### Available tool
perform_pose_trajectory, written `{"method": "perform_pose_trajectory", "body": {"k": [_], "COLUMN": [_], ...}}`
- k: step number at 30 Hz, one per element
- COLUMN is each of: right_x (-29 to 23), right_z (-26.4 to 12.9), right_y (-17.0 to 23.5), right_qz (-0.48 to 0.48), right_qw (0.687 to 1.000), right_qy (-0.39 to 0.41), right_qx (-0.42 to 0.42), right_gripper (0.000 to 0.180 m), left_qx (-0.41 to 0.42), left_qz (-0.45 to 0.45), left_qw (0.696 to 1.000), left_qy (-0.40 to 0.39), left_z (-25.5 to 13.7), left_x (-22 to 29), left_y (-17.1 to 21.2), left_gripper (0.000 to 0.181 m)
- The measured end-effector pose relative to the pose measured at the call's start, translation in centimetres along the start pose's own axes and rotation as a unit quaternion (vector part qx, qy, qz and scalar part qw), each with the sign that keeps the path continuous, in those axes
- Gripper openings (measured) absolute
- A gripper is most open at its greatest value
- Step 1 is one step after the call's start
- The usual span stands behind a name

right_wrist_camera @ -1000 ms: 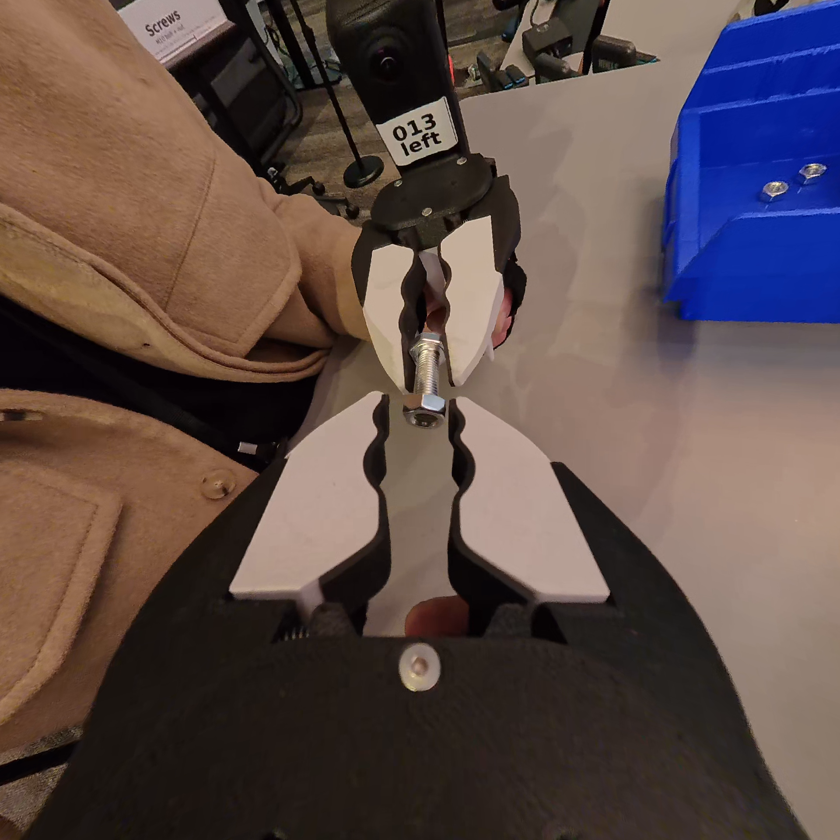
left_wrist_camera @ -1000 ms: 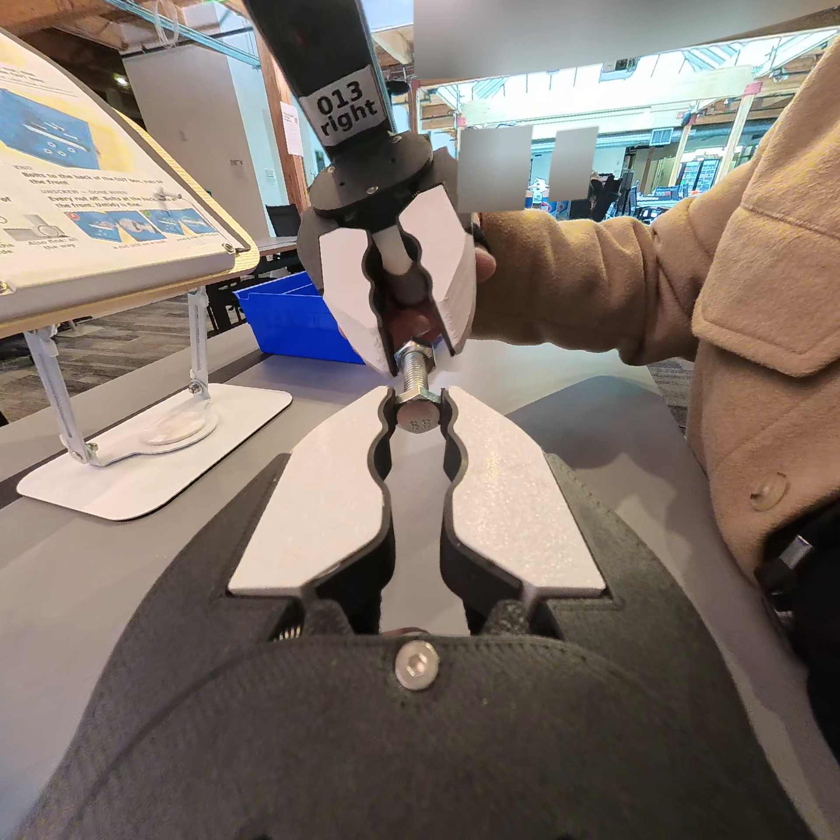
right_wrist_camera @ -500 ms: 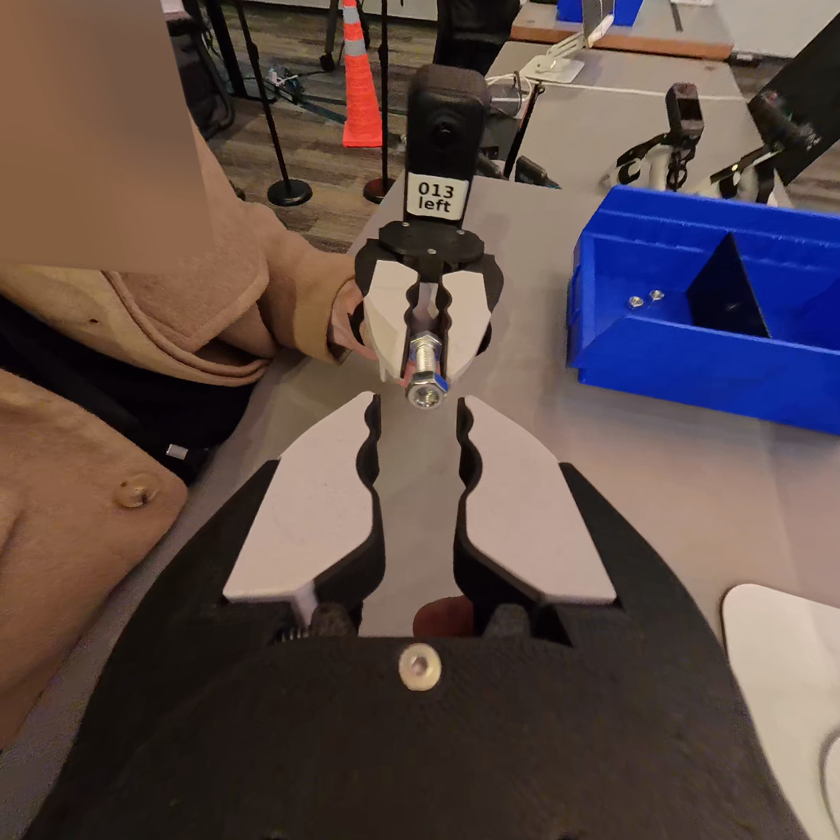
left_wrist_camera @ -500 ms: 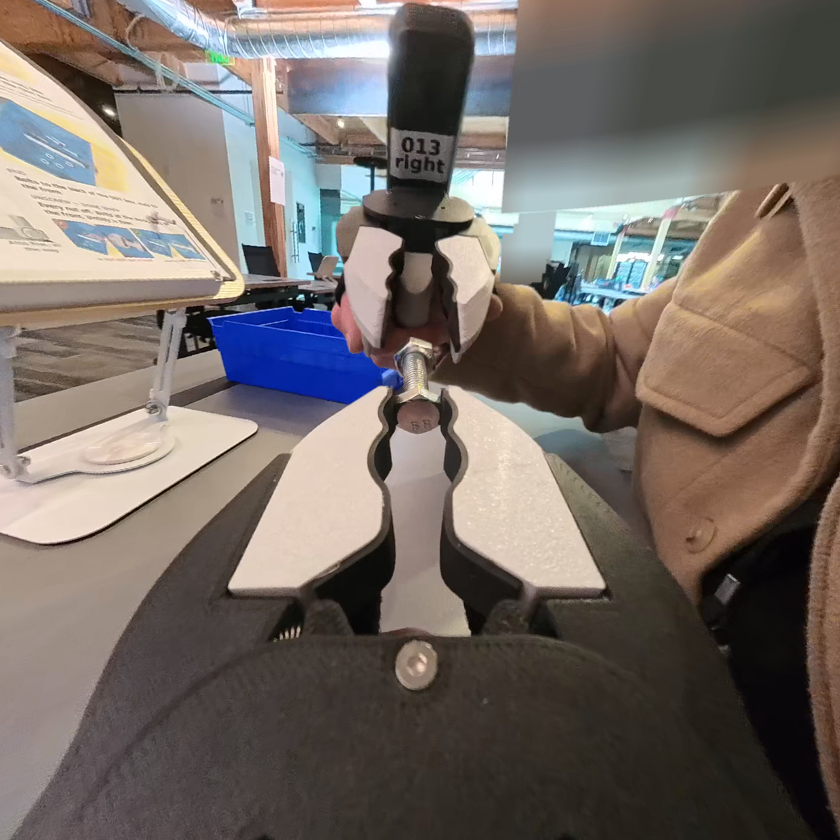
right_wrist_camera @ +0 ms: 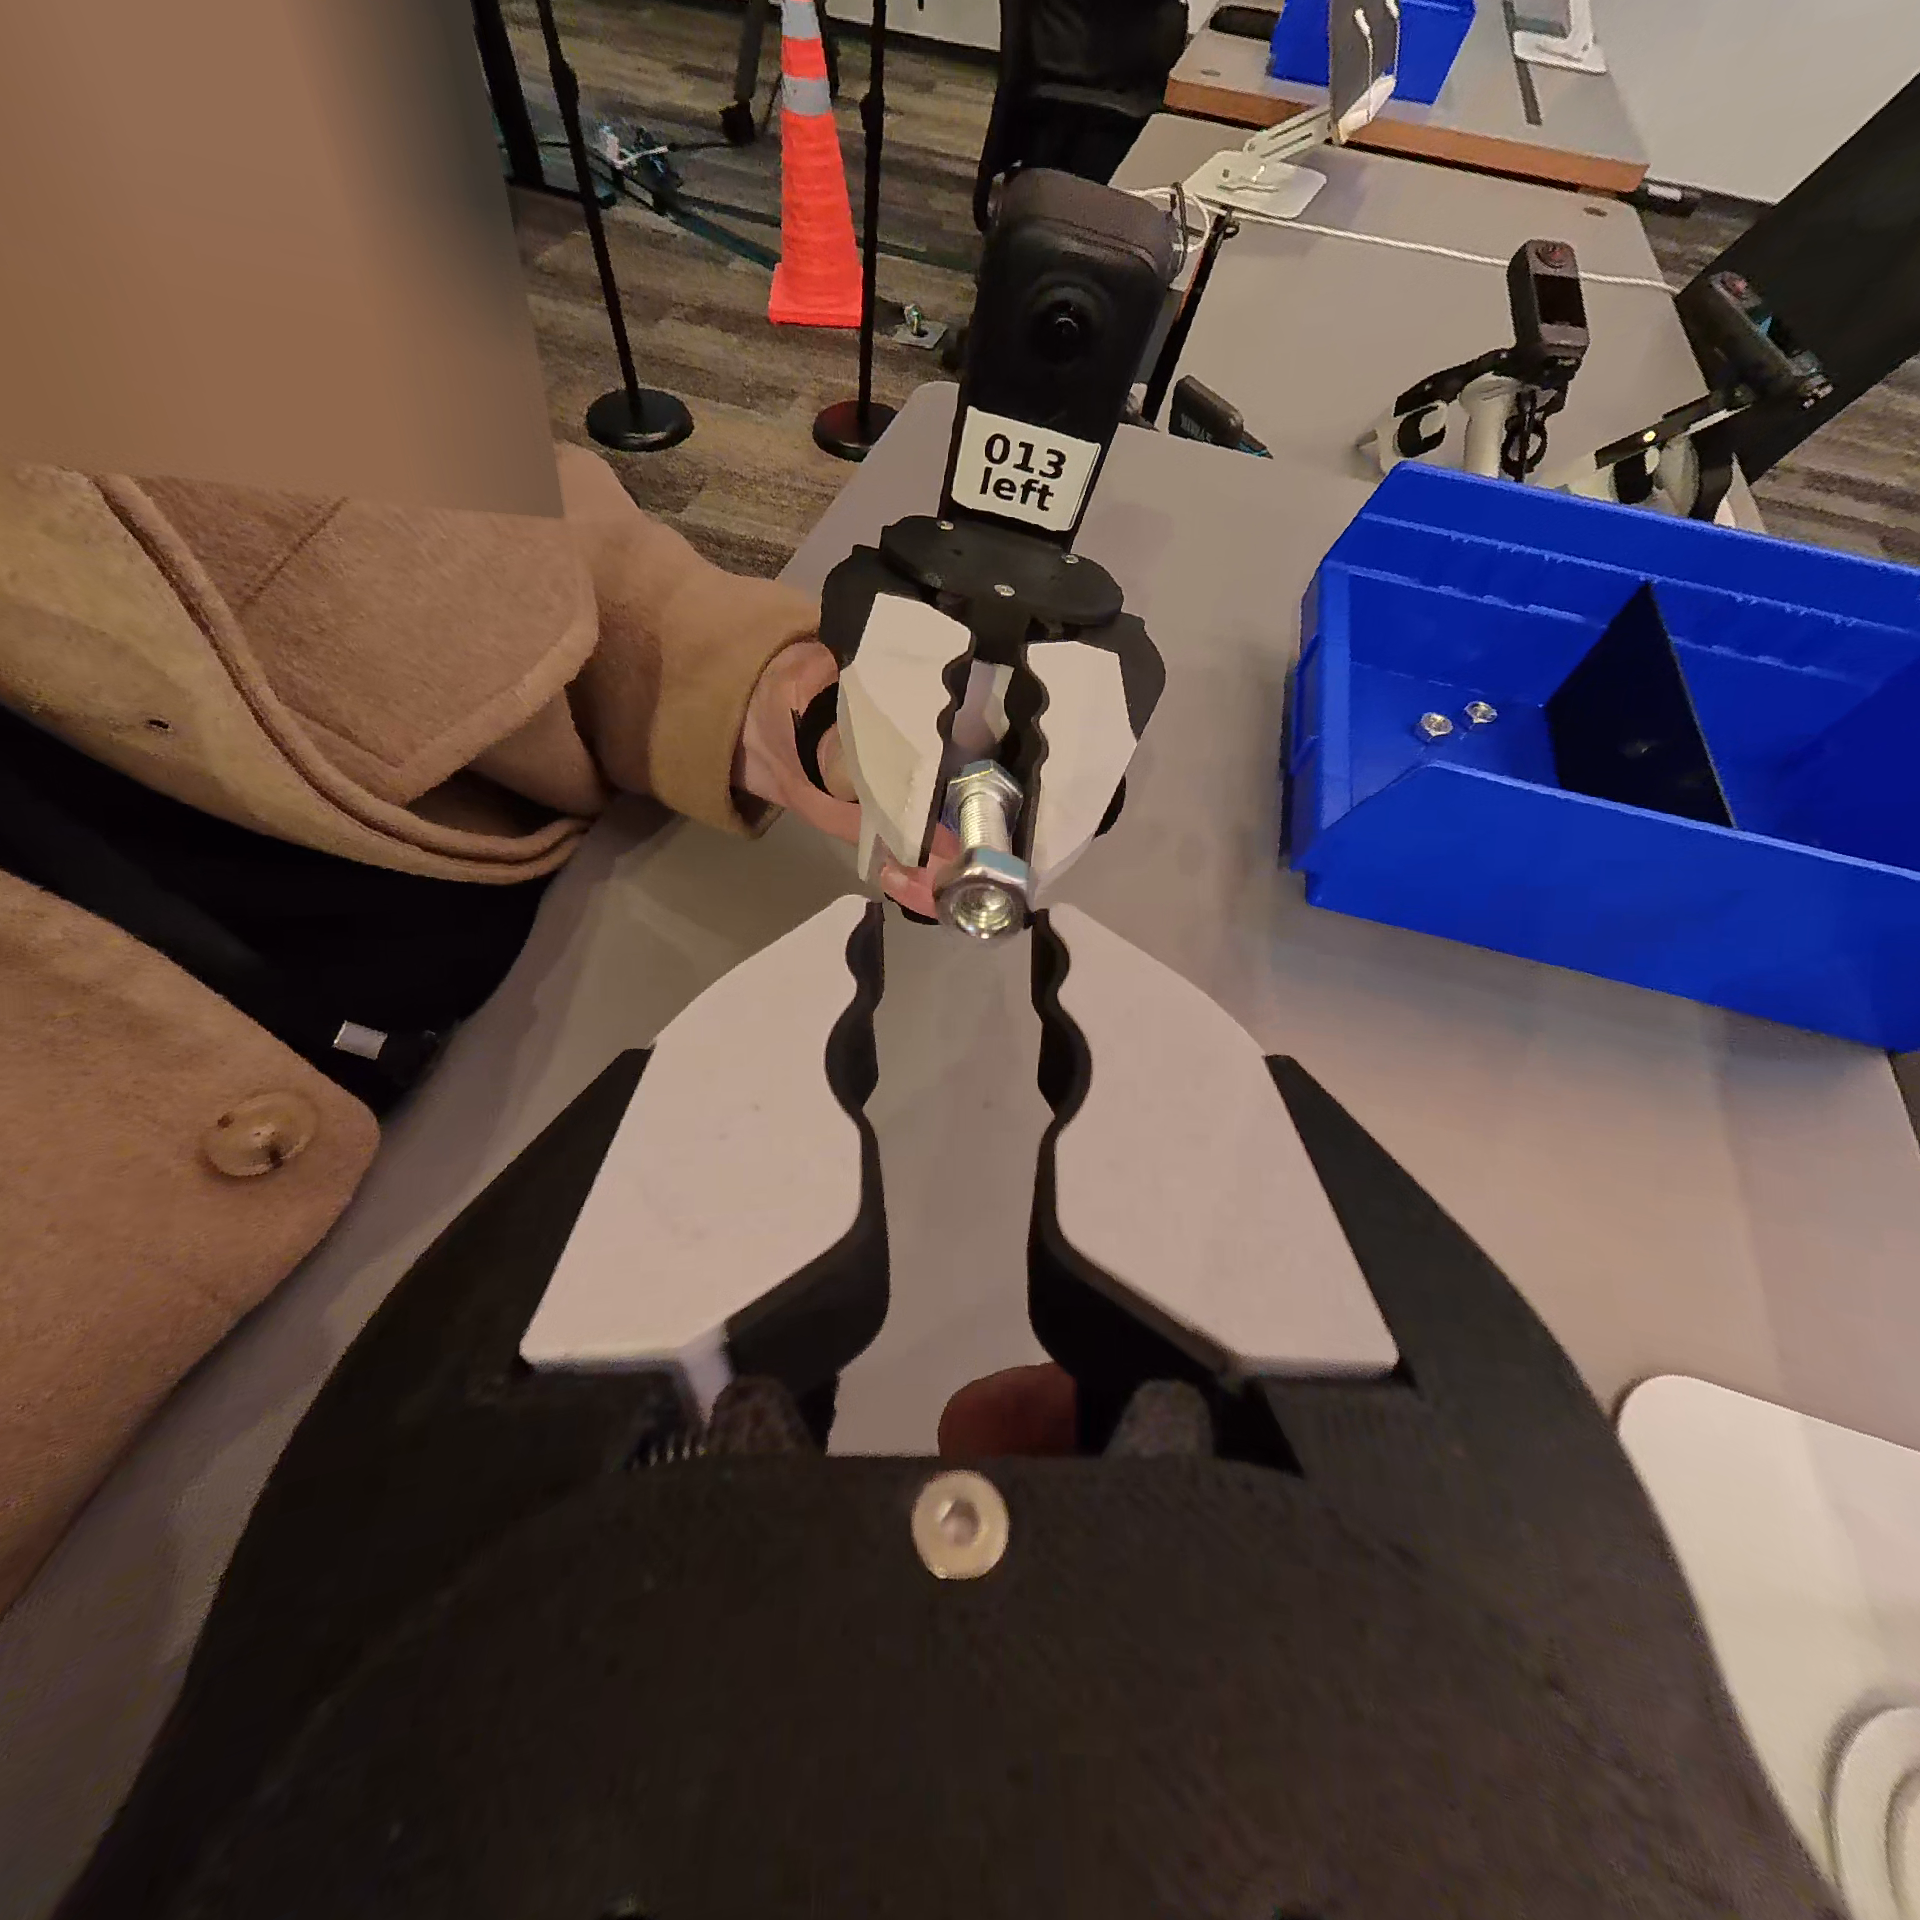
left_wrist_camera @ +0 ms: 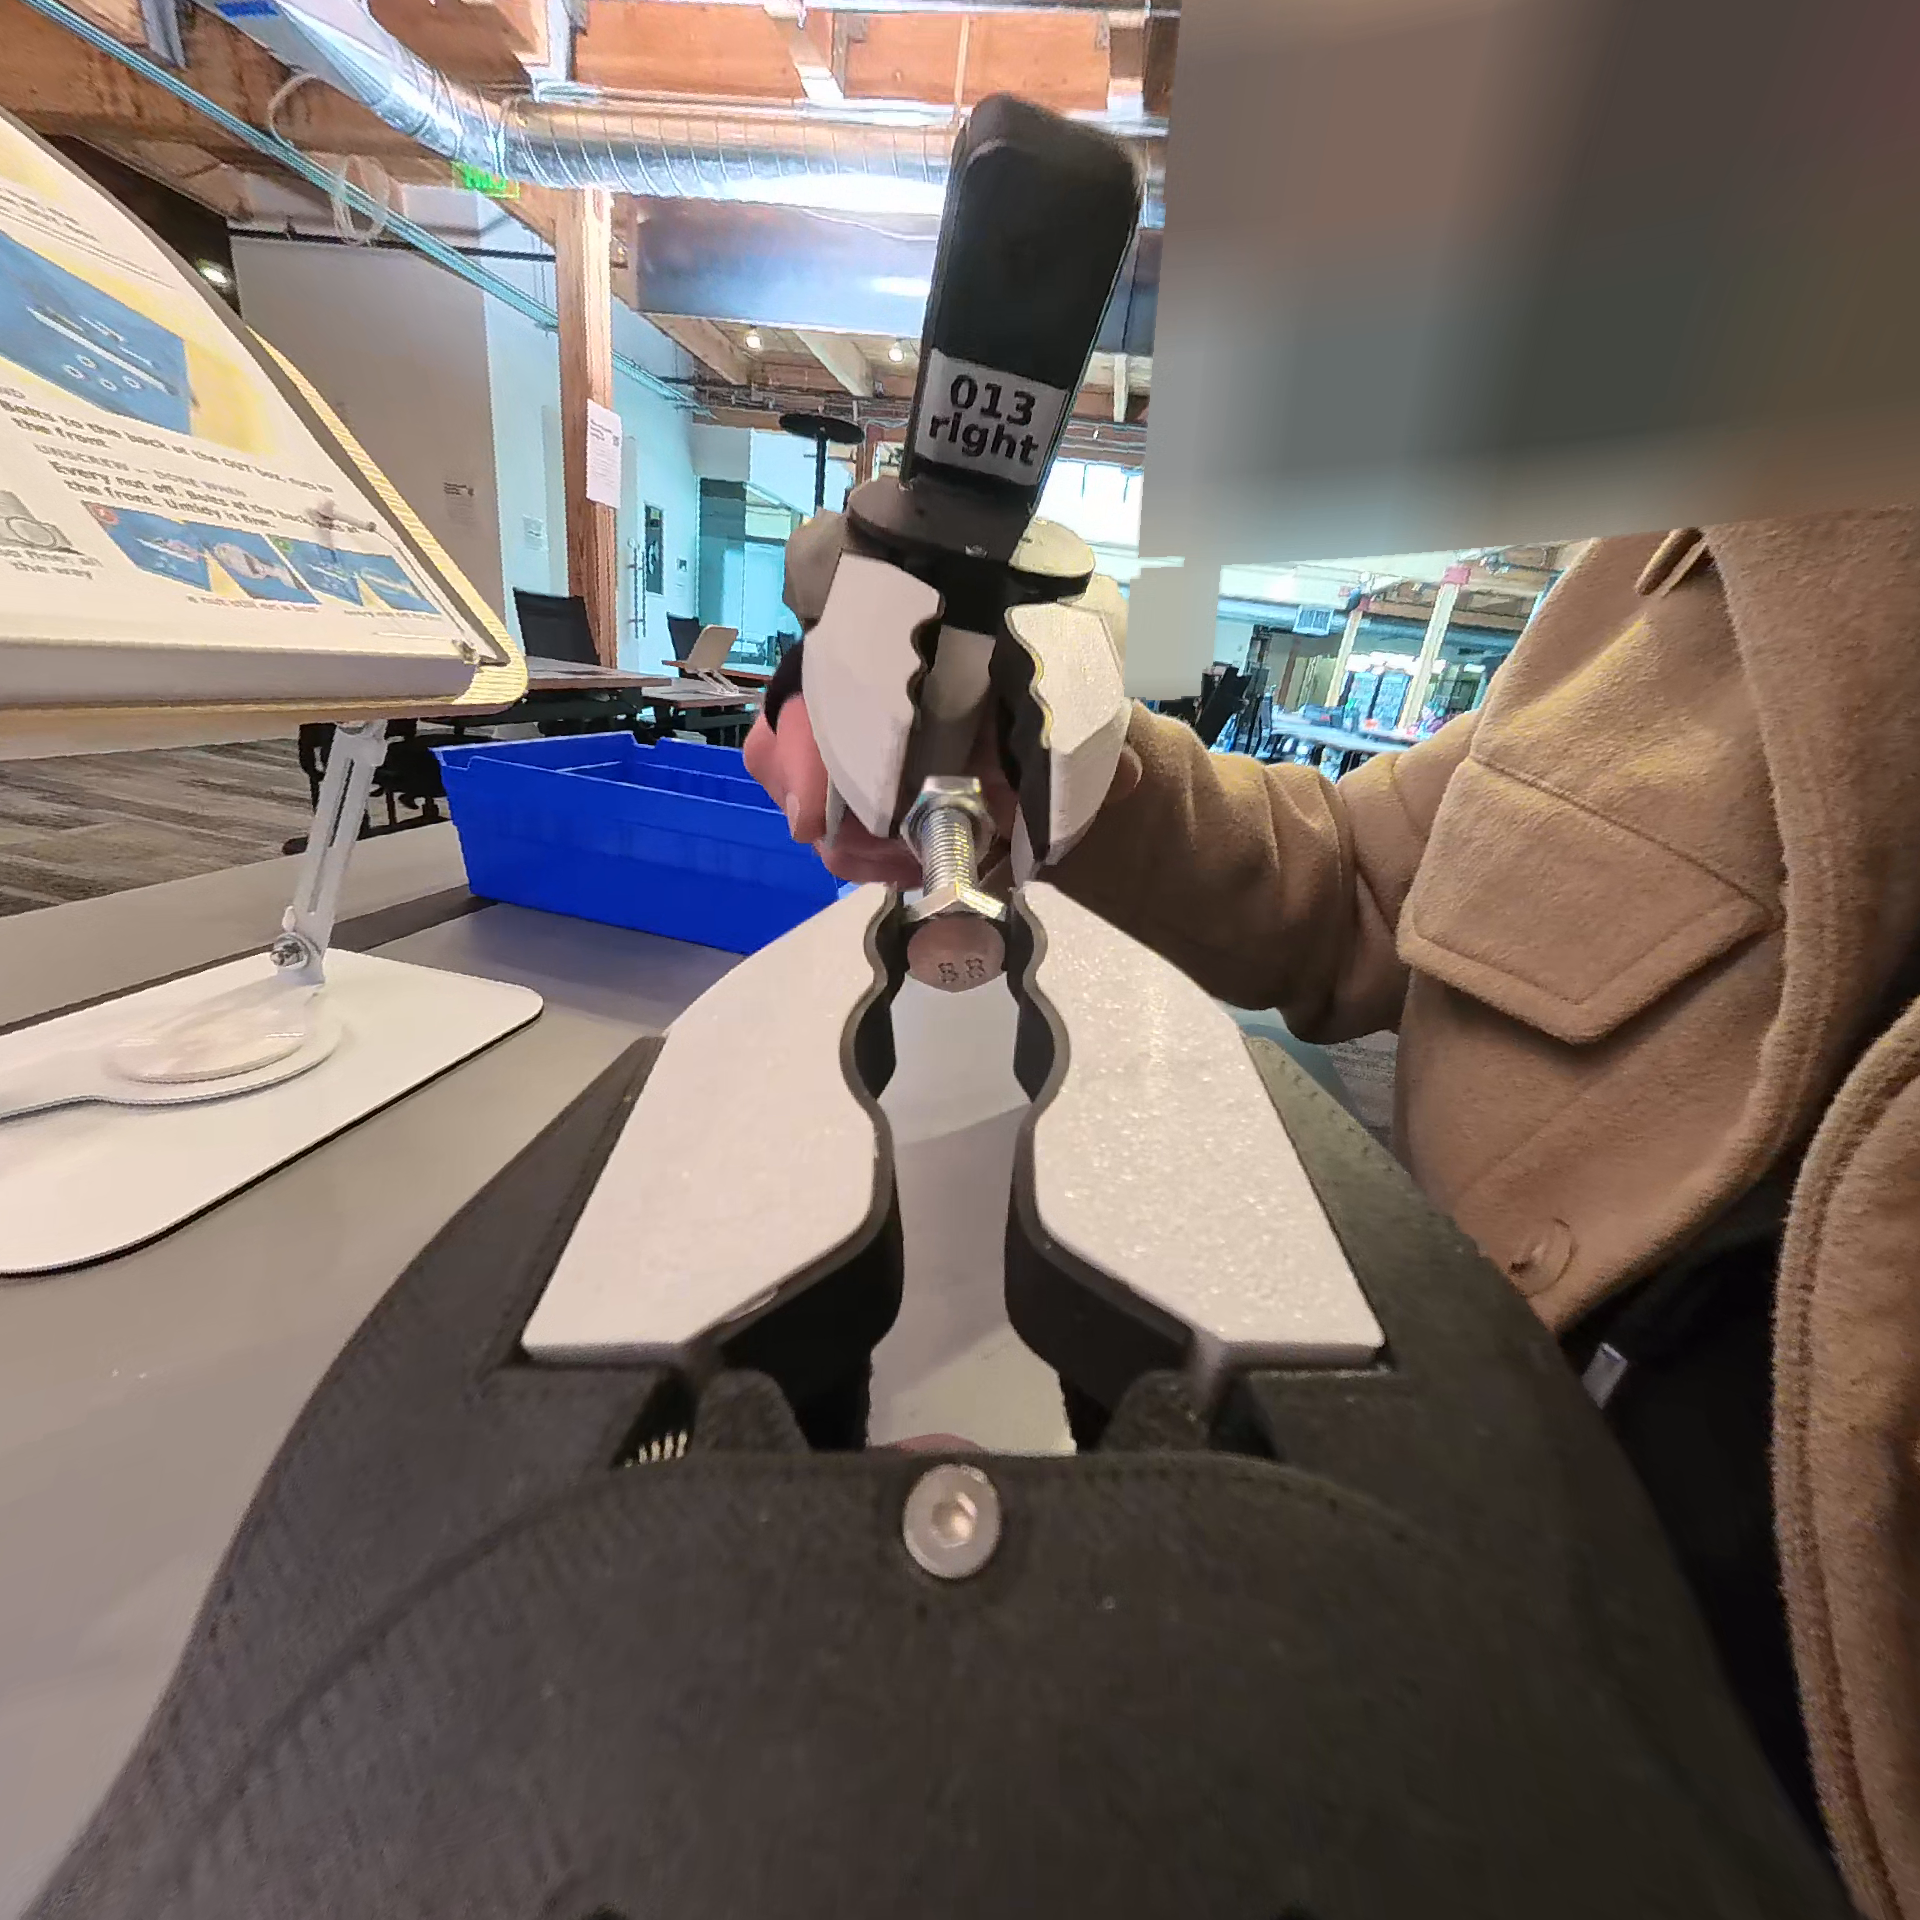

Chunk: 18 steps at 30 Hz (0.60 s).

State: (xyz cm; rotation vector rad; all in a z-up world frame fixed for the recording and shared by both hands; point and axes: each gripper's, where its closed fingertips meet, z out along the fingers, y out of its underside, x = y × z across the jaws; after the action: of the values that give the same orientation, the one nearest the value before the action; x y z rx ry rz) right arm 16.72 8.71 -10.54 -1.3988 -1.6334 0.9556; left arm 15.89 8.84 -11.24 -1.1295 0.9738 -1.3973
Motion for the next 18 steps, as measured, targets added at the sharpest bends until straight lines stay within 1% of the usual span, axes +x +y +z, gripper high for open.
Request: {"method": "perform_pose_trajectory", "body": {"k": [8,11,14,18], "right_x": [-0.5,-0.3,0.2,0.2], "right_z": [0.1,0.1,-0.3,-0.4], "right_y": [0.4,1.0,0.6,-0.7], "right_qz": [0.005,0.008,0.01,-0.015], "right_qw": [1.0,1.0,1.0,0.999], "right_qy": [-0.011,-0.005,0.009,0.026], "right_qx": [-0.006,-0.024,-0.007,0.017], "right_gripper": [0.026,0.024,0.025,0.028], "left_qx": [0.008,0.011,0.012,0.016], "left_qz": [-0.002,-0.006,-0.007,-0.012], "left_qw": [1.0,1.0,1.0,1.0], "left_qy": [0.003,0.002,0.003,0.006], "left_z": [-0.1,-0.2,-0.2,-0.2], "left_x": [0.1,0.0,0.0,0.0], "left_y": [-0.3,-0.3,-0.4,-0.4], "left_gripper": [0.018,0.018,0.018,0.018]}}
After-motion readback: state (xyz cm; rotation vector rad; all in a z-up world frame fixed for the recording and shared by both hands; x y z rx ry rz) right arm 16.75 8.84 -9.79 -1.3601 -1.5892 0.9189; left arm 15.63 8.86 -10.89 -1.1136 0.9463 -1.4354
